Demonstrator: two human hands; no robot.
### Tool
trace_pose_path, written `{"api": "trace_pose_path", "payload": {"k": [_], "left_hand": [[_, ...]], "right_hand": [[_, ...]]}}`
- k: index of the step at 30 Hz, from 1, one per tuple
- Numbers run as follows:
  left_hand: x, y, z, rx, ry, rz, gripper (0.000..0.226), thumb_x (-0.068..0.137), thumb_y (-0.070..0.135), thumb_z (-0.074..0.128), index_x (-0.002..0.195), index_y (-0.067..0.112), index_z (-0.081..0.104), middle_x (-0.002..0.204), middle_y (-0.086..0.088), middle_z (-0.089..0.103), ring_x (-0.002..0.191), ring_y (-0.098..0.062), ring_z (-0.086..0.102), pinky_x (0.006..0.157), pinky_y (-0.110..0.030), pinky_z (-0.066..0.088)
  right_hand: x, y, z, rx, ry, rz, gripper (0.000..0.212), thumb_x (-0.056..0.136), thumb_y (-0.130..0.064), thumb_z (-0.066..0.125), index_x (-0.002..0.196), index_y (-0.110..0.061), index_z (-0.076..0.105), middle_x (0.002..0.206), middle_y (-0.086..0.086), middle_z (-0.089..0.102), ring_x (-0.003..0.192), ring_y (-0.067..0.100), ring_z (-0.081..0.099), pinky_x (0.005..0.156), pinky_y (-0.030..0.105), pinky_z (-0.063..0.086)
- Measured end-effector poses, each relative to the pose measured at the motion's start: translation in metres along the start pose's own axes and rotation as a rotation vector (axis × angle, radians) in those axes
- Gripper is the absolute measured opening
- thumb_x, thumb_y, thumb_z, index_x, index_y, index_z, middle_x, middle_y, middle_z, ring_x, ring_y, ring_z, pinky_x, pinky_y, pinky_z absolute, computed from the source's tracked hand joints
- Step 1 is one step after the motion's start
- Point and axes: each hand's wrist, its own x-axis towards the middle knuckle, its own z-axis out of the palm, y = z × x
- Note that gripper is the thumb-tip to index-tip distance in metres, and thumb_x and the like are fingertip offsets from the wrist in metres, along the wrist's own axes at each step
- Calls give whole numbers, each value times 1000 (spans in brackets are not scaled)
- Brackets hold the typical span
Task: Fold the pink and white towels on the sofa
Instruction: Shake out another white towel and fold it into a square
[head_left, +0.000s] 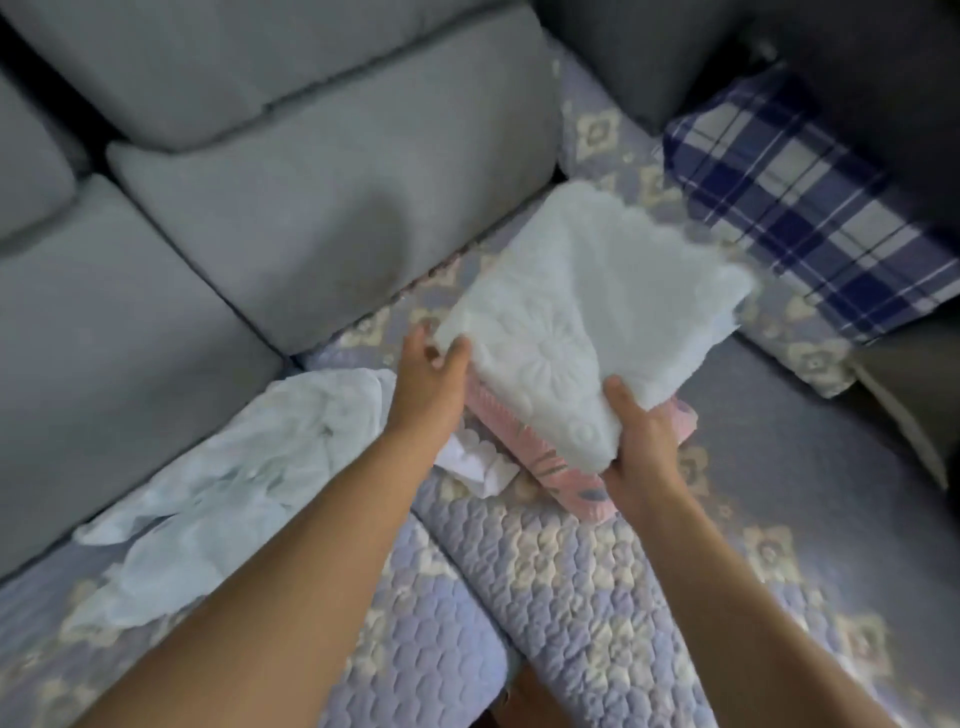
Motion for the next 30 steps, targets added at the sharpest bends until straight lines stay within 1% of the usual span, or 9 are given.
{"api": "trace_pose_path", "payload": {"k": [4, 10, 13, 15, 18, 20, 23, 26, 30], "left_hand": [[-39, -118, -28, 718, -220, -161, 69, 96, 29, 61, 156, 18, 27, 155, -9, 36, 141, -26, 39, 108, -31, 36], [-121, -178, -130, 708, -83, -539, 54, 97, 18, 58, 148, 14, 44, 148, -11, 49, 130, -27, 53, 105, -35, 44], [-149, -188, -167, 684, 7, -673, 48, 97, 20, 56, 145, 14, 48, 142, -16, 54, 115, -30, 62, 89, -34, 51], [-165, -199, -185, 688, 15, -698, 44, 96, 20, 58, 140, 13, 53, 134, -15, 59, 106, -29, 66, 79, -32, 52], [-191, -212, -202, 667, 31, -694, 37, 94, 21, 62, 130, 12, 60, 114, -9, 67, 88, -19, 69, 63, -23, 50], [-206, -216, -212, 675, 40, -648, 34, 94, 23, 64, 126, 12, 63, 117, -8, 68, 94, -15, 67, 67, -19, 48], [-236, -206, -223, 675, 23, -604, 28, 98, 22, 58, 125, 18, 64, 122, -4, 68, 101, -14, 66, 75, -20, 49], [-277, -175, -226, 610, 19, -564, 24, 100, 23, 56, 124, 24, 62, 125, 3, 65, 108, -13, 63, 79, -17, 45], [-334, -119, -232, 417, 34, -345, 33, 96, 20, 62, 122, 39, 54, 129, 5, 60, 103, -2, 60, 87, -16, 50]], "right_hand": [[45, 59, -40, -216, 215, 247, 43, 97, -35, 65, 126, -3, 61, 107, 10, 72, 93, 28, 71, 72, 39, 60], [3, 77, -51, -551, 443, 89, 28, 90, -36, 48, 78, -13, 61, 76, 13, 67, 74, 34, 69, 66, 49, 61], [-29, 123, -24, -965, 65, 100, 14, 81, -25, 48, 73, -18, 56, 75, 11, 63, 66, 27, 60, 62, 55, 54], [-24, 157, 1, -1373, -357, 92, 18, 87, -26, 56, 102, -27, 67, 127, 8, 55, 103, 27, 56, 86, 48, 52], [28, 182, 30, -1709, -399, -97, 50, 97, -26, 51, 146, -35, 46, 167, 7, 2, 150, 36, 12, 120, 45, 24], [51, 181, 49, -1779, -333, -62, 47, 99, -21, 45, 146, -15, 47, 160, 20, 26, 145, 39, 28, 115, 42, 32], [17, 169, 83, -1632, -281, -90, 36, 103, -10, 41, 136, 0, 53, 138, 22, 53, 127, 38, 52, 99, 36, 43], [-94, 145, 103, -1213, -351, -185, 16, 101, -6, 44, 106, -11, 59, 98, 12, 62, 88, 24, 61, 70, 29, 46], [-264, 93, 108, -1009, -697, -211, 23, 106, -22, 44, 127, -27, 53, 86, 4, 64, 47, 4, 47, 49, 21, 41]]}}
